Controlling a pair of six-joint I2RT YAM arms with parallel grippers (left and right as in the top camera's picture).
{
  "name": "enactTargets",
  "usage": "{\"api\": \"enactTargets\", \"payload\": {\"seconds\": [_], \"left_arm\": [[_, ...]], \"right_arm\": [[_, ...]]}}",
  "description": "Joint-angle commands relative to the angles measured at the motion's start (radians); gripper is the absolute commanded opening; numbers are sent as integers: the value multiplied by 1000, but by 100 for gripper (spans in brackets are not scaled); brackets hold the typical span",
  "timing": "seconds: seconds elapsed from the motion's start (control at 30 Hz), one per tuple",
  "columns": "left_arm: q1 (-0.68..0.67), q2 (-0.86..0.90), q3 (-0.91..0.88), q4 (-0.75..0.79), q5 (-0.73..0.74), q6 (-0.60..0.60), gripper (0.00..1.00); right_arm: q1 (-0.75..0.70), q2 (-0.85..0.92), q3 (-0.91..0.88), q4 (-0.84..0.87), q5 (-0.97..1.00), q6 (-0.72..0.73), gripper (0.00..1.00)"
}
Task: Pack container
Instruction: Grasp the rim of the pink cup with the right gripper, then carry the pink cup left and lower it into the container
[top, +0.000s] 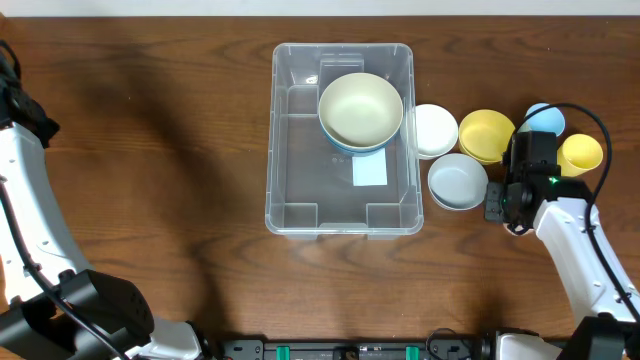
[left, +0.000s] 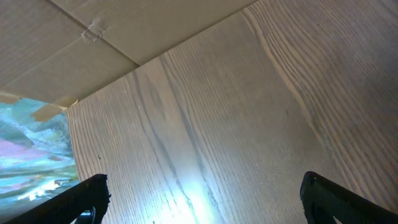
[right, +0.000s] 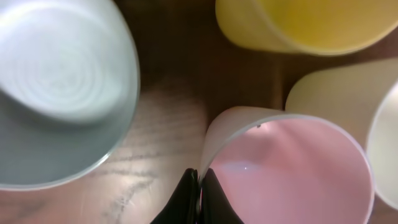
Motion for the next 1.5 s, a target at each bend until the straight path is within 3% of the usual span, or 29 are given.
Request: {"api": "enactTargets", "payload": {"seconds": [0.0,0.27,0.63,1.03,1.47], "left_arm": [[3,8,3,-2,-19,5,98],[3,8,3,-2,-19,5,98],[3,8,3,-2,-19,5,98],[3,8,3,-2,-19,5,98],[3,8,3,-2,-19,5,98]], "right_arm": [[39,-16,94,-40,5,37,1],[194,-43,340,-153,-2,64,1],[528,-43,607,-219,-2,47,1],[792,73,615,-80,-1,6,1],[895,372,615,178,2,-56,1]]}}
